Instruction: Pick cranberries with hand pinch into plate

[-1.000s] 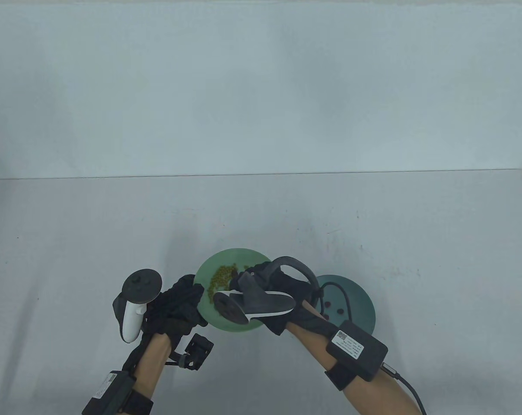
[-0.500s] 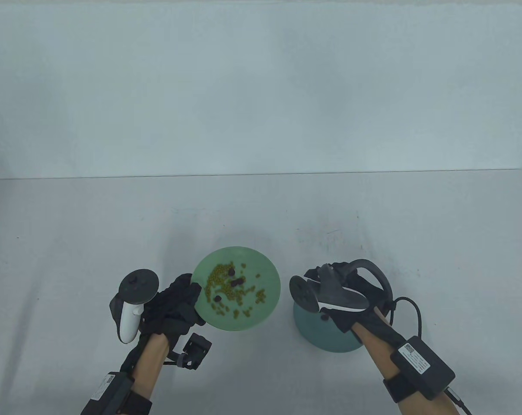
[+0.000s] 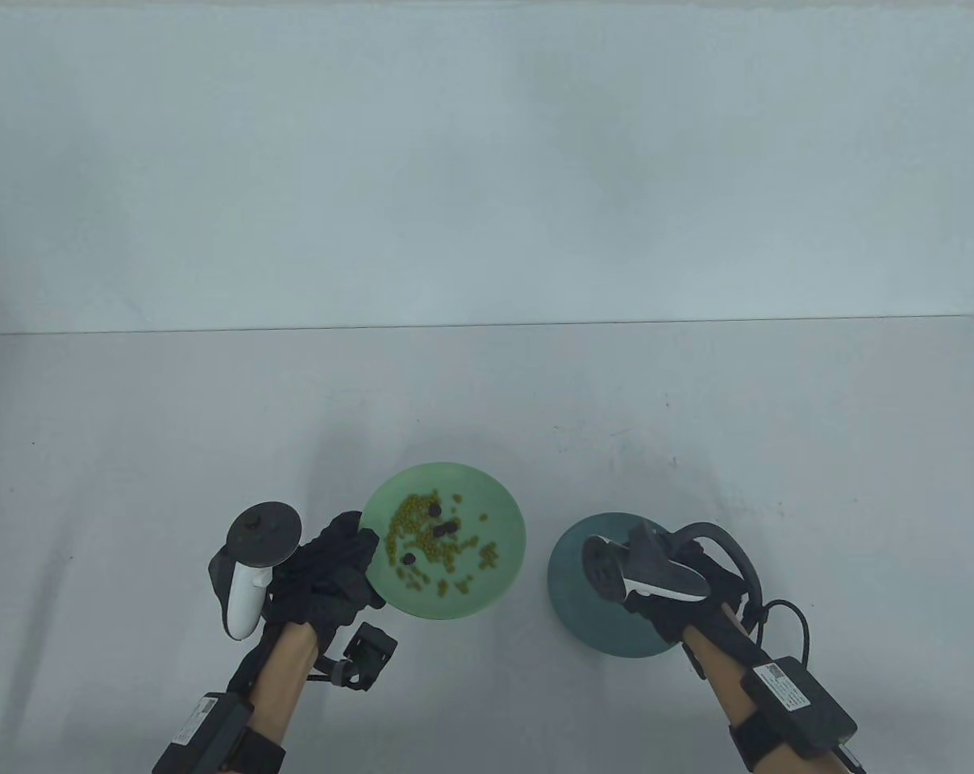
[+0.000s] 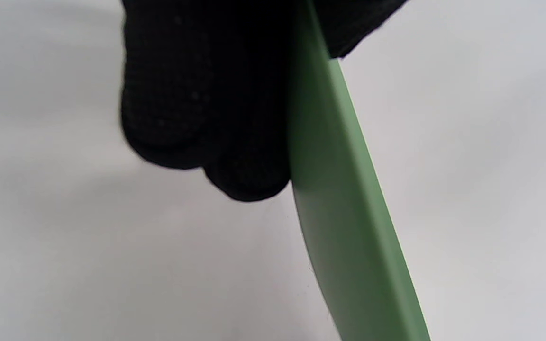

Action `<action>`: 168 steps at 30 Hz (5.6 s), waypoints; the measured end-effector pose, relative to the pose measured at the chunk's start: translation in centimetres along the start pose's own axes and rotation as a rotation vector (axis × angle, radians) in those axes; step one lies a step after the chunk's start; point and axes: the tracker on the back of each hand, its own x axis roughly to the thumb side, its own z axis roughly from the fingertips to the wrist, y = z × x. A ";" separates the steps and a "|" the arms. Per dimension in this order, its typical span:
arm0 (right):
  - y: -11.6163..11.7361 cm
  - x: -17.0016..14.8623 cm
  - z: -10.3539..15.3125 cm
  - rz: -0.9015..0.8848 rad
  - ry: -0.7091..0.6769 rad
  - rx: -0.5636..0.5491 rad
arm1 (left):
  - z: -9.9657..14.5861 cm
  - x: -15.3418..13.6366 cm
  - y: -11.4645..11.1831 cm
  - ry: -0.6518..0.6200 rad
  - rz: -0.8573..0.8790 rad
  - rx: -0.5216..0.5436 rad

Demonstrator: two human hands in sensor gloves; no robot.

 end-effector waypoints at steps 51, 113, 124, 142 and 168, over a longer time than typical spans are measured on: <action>-15.3 9.0 -0.8 0.071 -0.193 -0.281 | 0.1 0.4 -0.3 -0.005 0.003 -0.018; -13.3 13.7 -4.4 0.071 -0.342 -0.193 | 0.1 0.4 -0.8 -0.026 0.030 -0.041; -13.3 13.7 -4.5 0.069 -0.338 -0.208 | 0.1 0.5 -0.8 -0.027 0.027 -0.046; -13.2 13.8 -4.6 0.058 -0.334 -0.245 | 0.1 0.4 -0.5 -0.019 0.057 -0.040; -14.9 5.0 -1.0 0.021 -0.167 -0.296 | -0.1 0.0 -0.1 0.009 0.023 -0.028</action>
